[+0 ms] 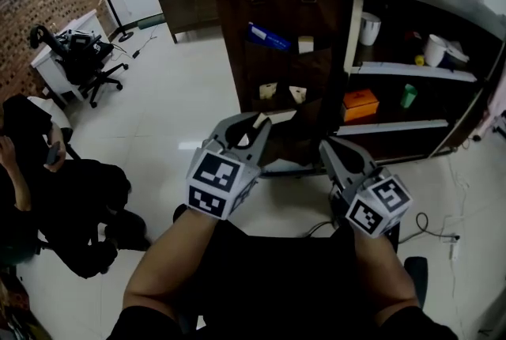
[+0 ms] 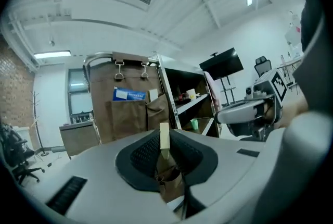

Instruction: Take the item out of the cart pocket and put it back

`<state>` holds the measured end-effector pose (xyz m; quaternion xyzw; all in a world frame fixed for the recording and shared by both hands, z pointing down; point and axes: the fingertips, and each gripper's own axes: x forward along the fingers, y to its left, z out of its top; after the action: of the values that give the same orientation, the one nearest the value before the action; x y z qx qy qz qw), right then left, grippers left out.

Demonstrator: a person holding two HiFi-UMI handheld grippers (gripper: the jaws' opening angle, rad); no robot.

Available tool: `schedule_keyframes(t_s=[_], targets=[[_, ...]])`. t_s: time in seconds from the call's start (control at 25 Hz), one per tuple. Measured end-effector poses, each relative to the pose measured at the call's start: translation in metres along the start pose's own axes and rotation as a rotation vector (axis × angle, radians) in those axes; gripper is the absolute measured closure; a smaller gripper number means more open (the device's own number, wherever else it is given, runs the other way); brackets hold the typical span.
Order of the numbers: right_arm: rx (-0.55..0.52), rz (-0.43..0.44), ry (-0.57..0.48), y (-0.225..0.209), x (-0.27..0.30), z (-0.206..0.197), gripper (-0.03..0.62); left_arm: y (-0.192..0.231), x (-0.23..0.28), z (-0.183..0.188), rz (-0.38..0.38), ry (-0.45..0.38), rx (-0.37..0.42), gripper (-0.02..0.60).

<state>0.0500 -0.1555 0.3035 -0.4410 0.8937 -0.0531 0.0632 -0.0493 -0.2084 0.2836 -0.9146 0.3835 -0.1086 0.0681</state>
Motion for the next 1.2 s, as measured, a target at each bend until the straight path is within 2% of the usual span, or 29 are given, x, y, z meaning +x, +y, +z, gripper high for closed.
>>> schedule_keyframes(t_s=[0.24,0.44,0.56,0.76,1.2], targets=[[-0.034,0.007,0.021,0.020,-0.008,-0.001,0.576,-0.031,-0.058,0.014,0.045,-0.099,-0.027,0.534],[-0.026,0.010,0.033,0.032,-0.014,-0.010,0.577,-0.050,-0.081,0.005,0.075,-0.141,-0.065,0.534],[-0.023,0.005,0.045,0.032,-0.013,-0.016,0.577,-0.044,-0.081,-0.011,0.116,-0.145,-0.107,0.532],[-0.033,-0.013,0.038,0.026,-0.013,-0.012,0.577,-0.035,-0.074,-0.023,0.137,-0.156,-0.139,0.532],[-0.027,-0.022,0.042,0.021,-0.015,-0.015,0.577,-0.043,-0.065,-0.026,0.104,-0.147,-0.134,0.532]])
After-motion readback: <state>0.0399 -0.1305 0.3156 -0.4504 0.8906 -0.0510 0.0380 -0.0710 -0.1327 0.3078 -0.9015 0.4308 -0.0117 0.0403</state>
